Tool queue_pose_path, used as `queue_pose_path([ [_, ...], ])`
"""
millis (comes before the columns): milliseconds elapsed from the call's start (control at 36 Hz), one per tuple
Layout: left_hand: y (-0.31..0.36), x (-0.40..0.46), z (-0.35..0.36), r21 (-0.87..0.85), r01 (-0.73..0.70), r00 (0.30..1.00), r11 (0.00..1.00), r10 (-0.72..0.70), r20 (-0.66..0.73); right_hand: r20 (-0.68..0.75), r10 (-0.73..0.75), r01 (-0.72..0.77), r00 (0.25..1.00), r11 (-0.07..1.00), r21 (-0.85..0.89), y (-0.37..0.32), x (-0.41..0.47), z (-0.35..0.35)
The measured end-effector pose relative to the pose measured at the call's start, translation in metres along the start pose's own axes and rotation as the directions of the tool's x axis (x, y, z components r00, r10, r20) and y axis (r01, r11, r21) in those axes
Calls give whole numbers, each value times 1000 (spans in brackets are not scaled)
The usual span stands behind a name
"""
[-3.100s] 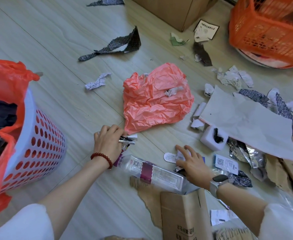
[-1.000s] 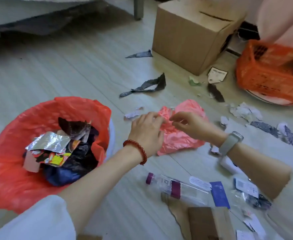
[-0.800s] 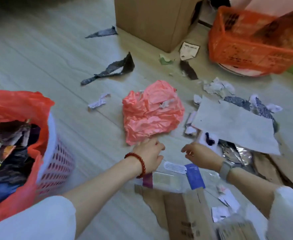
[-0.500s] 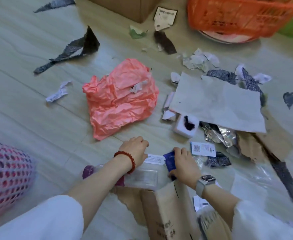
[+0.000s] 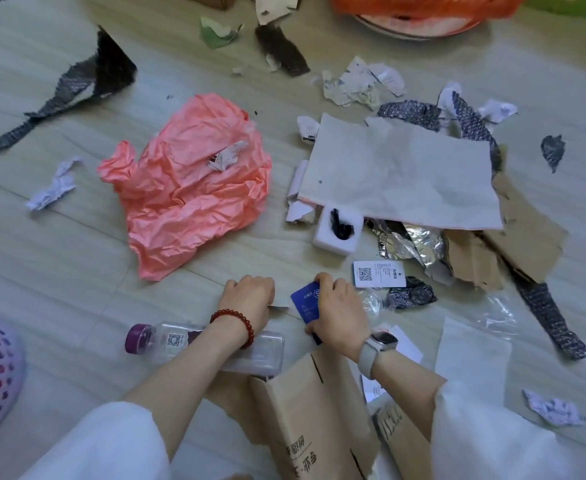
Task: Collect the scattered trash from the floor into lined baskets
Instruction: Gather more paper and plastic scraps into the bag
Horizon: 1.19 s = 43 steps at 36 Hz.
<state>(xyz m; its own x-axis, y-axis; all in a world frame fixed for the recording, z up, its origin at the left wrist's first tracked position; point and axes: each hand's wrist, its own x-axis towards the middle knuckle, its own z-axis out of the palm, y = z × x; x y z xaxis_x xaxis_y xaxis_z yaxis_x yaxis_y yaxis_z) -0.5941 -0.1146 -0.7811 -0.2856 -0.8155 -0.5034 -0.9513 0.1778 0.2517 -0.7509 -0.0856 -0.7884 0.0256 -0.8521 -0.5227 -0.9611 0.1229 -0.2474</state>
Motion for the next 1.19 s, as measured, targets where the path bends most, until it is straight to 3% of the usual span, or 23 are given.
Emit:
queue_pose_path([
  [139, -9, -8, -2, -297, 104, 985, 949, -140, -103, -20, -119, 119, 993, 933, 338, 6, -2, -17],
  [222, -9, -5, -9, -360, 93, 975, 928, -159, -157, -165, -185, 241, 969, 857, 456, 13, -6, -46],
  [306, 3, -1, -16, -381, 2, 975, 924, -87, -206, -299, -57, 236, 952, 760, 606, 36, -16, -85],
  [389, 30, 2, -20, -380, -163, 977, 910, 97, -187, -332, 75, 170, 940, 742, 648, 74, -26, -107],
  [444, 53, 5, -19, -345, -316, 948, 884, 278, -157, -244, 115, 55, 963, 802, 595, 100, -35, -108],
  [528, 87, 15, -12, -179, -523, 852, 833, 519, -75, 8, 138, -128, 990, 896, 426, 132, -53, -93],
  [611, 113, 31, -1, 17, -623, 781, 782, 621, 70, 139, 205, -247, 969, 850, 466, 150, -73, -74],
  [667, 124, 40, 9, 99, -658, 750, 746, 638, 175, 137, 255, -289, 957, 802, 522, 154, -83, -61],
  [750, 127, 44, 19, 173, -669, 741, 723, 630, 233, 81, 197, -208, 977, 804, 557, 151, -92, -42],
  [917, 110, 32, 21, 229, -638, 767, 735, 631, 114, -9, -87, 86, 996, 952, 292, 133, -91, -7],
  [1083, 91, 31, 23, 238, -589, 775, 773, 623, -105, 31, -126, 130, 992, 973, -189, 110, -86, 21],
  [1194, 95, 30, 20, 157, -531, 836, 832, 545, -60, -43, -196, 185, 980, 965, -184, 109, -84, 30],
])
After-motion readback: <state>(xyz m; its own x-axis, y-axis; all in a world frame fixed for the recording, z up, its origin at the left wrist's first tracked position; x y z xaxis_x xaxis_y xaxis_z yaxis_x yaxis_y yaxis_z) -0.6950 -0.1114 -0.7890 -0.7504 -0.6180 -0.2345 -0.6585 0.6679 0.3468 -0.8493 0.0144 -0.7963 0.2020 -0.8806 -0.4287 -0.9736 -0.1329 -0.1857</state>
